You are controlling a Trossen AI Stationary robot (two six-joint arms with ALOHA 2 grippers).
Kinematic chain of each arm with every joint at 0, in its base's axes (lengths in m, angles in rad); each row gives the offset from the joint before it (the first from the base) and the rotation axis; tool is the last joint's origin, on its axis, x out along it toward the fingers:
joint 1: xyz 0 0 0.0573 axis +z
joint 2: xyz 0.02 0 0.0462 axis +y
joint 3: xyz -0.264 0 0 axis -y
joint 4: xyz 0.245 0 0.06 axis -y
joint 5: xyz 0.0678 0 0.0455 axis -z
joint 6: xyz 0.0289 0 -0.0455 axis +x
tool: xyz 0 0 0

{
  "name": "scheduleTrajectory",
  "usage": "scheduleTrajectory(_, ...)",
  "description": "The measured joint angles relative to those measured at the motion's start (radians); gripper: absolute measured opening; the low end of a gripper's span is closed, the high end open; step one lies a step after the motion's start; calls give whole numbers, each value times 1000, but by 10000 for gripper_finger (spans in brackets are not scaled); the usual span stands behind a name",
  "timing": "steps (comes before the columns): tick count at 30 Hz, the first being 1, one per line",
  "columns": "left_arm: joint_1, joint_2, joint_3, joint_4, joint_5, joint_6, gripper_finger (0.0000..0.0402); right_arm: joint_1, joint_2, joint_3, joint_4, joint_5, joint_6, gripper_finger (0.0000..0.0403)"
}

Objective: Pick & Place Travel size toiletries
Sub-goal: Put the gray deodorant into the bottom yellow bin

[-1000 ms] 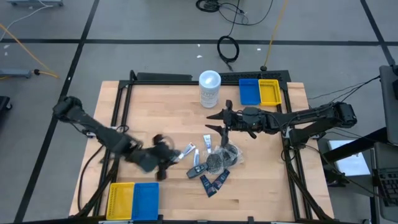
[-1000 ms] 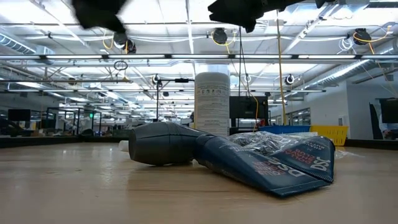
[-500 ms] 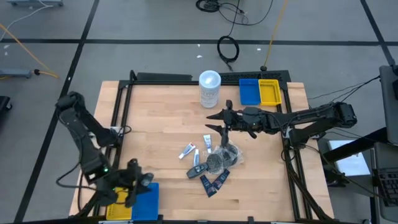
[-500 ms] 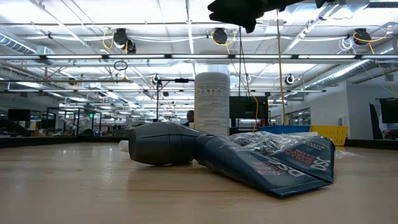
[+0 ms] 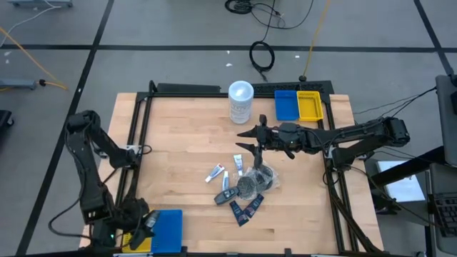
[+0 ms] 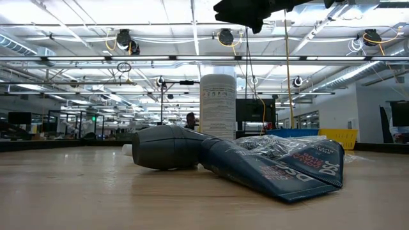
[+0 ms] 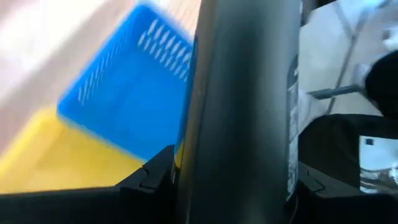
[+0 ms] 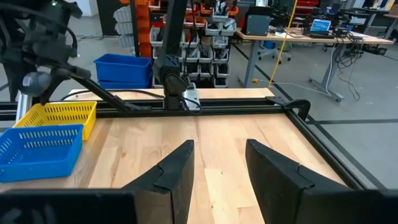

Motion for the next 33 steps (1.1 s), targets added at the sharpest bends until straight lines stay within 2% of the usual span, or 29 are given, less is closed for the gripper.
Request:
scheduleTrajectory(3, -11, 43, 0, 10, 67, -121, 176, 0, 0, 0, 0, 0, -15, 134)
scheduleTrajectory(8, -12, 95, 0, 56, 147, -237, 176, 0, 0, 0, 0, 0, -18, 134)
scheduleTrajectory(20, -8, 111, 0, 86, 401, -554, 176, 0, 0, 0, -1, 0, -23, 134)
scheduleTrajectory(33, 19, 114, 0, 91, 500, -583, 176, 0, 0, 0, -1, 0, -37, 134)
